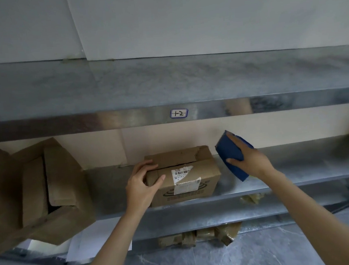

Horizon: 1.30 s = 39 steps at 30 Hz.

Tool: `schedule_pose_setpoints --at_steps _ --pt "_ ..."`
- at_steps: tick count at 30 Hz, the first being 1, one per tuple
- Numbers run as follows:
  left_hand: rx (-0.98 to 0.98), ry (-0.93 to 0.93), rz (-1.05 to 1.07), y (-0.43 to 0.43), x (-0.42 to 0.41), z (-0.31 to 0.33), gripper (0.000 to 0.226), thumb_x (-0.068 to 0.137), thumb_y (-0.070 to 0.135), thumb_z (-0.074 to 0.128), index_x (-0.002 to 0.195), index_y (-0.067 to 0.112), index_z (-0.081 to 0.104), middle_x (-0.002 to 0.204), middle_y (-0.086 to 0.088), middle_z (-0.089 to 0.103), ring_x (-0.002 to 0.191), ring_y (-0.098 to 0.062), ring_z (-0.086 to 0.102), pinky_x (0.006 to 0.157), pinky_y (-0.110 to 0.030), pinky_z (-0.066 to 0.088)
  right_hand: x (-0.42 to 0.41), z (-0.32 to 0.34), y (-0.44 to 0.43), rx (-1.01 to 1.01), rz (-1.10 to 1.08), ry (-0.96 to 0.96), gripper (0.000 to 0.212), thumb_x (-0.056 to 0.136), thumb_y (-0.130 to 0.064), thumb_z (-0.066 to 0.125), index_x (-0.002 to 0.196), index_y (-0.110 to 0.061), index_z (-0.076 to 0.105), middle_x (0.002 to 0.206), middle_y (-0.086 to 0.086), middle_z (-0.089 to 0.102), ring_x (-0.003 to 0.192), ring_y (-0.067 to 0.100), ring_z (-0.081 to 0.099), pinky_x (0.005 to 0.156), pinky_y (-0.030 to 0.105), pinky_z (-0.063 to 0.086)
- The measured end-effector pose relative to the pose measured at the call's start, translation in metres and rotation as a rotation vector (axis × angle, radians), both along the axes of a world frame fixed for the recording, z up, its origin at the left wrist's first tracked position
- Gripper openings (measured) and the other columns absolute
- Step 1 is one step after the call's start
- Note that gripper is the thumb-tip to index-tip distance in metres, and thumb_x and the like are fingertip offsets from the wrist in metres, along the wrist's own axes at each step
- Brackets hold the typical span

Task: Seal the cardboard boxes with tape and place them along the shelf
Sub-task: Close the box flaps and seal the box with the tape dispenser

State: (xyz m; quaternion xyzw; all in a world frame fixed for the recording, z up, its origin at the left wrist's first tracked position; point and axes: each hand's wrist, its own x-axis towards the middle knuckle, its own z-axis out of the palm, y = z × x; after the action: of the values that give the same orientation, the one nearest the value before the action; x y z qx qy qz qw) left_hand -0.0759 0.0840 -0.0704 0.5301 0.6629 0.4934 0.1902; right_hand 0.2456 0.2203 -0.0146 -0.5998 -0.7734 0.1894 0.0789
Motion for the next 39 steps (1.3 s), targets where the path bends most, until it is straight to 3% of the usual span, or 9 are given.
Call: schedule_pose_setpoints --at_steps 3,7,15,18,21,24,26,31,39 --pt "0.007 -0.002 0.006 0.0 0.001 0.001 0.031 0.075 0.027 0.084 0.104 0.025 0.073 0.122 0.017 0.057 0.115 0.0 0.056 0.1 -0.039 0.051 -0.011 0.025 -0.013 0.151 0.059 -0.027 0.069 0.095 -0.046 0.056 0.15 -0.051 0.014 0.101 0.003 0.069 0.058 0.015 0.053 0.044 0.027 0.04" --pt "0.007 -0.014 0.004 0.0 0.001 0.001 0.031 0.075 0.026 0.085 0.104 0.024 0.073 0.123 0.014 0.058 0.117 -0.003 0.057 0.102 -0.039 0.05 -0.042 0.05 -0.033 0.29 0.212 -0.019 0.054 0.097 -0.045 0.051 0.147 -0.043 0.029 0.087 0.001 0.069 0.054 0.015 0.055 0.047 0.035 0.051" --pt "0.015 0.008 -0.032 -0.005 0.003 0.013 0.035 0.077 0.02 0.083 0.111 0.018 0.072 0.124 0.004 0.06 0.115 -0.009 0.058 0.098 -0.03 0.049 -0.121 0.046 -0.058 0.252 0.434 0.041 0.059 0.1 -0.041 0.048 0.151 -0.044 0.019 0.089 0.003 0.069 0.061 0.019 0.061 0.053 0.037 0.054" --pt "0.001 0.021 -0.082 -0.007 -0.002 0.017 0.035 0.078 0.014 0.081 0.112 0.017 0.07 0.119 0.005 0.063 0.108 0.002 0.057 0.094 -0.021 0.048 -0.132 0.04 -0.056 0.171 0.494 0.046 0.065 0.099 -0.036 0.052 0.152 -0.042 0.015 0.086 0.006 0.068 0.061 0.019 0.06 0.053 0.035 0.053" --pt "-0.013 0.021 -0.094 -0.008 -0.006 0.019 0.035 0.078 0.01 0.08 0.11 0.017 0.068 0.113 0.004 0.066 0.104 0.01 0.055 0.087 -0.006 0.041 -0.133 0.037 -0.051 0.078 0.538 0.017 0.07 0.097 -0.036 0.057 0.152 -0.044 0.013 0.091 0.01 0.068 0.07 0.024 0.063 0.066 0.043 0.056" --pt "-0.014 0.015 -0.101 -0.008 -0.007 0.019 0.035 0.079 0.011 0.08 0.111 0.014 0.068 0.115 0.004 0.064 0.108 0.001 0.057 0.09 -0.013 0.043 -0.135 0.043 -0.044 -0.023 0.544 0.037 0.072 0.094 -0.034 0.062 0.148 -0.047 0.016 0.108 0.013 0.066 0.085 0.03 0.065 0.078 0.046 0.054" --pt "0.009 0.021 -0.115 -0.009 -0.007 0.019 0.034 0.079 0.009 0.08 0.11 0.013 0.068 0.116 0.004 0.062 0.11 0.001 0.056 0.094 -0.016 0.044 -0.138 0.045 -0.041 -0.069 0.538 0.04 0.07 0.095 -0.031 0.061 0.147 -0.046 0.018 0.11 0.012 0.063 0.084 0.029 0.063 0.074 0.043 0.055" --pt "0.051 0.027 -0.104 -0.01 -0.005 0.018 0.032 0.077 0.006 0.08 0.108 0.01 0.069 0.121 0.003 0.055 0.113 0.007 0.05 0.099 -0.013 0.041 -0.139 0.034 -0.049 -0.002 0.514 0.034 0.067 0.098 -0.025 0.056 0.151 -0.04 0.018 0.071 -0.008 0.05 0.053 0.01 0.05 0.044 0.015 0.033" --pt "0.044 -0.031 -0.077 -0.016 0.0 0.015 0.035 0.079 0.007 0.079 0.112 0.012 0.068 0.13 0.0 0.054 0.122 -0.01 0.052 0.106 -0.032 0.045 -0.135 0.023 -0.06 0.281 0.411 0.035 0.061 0.095 -0.05 0.052 0.149 -0.047 0.024 0.089 -0.001 0.069 0.059 0.013 0.059 0.048 0.027 0.051"
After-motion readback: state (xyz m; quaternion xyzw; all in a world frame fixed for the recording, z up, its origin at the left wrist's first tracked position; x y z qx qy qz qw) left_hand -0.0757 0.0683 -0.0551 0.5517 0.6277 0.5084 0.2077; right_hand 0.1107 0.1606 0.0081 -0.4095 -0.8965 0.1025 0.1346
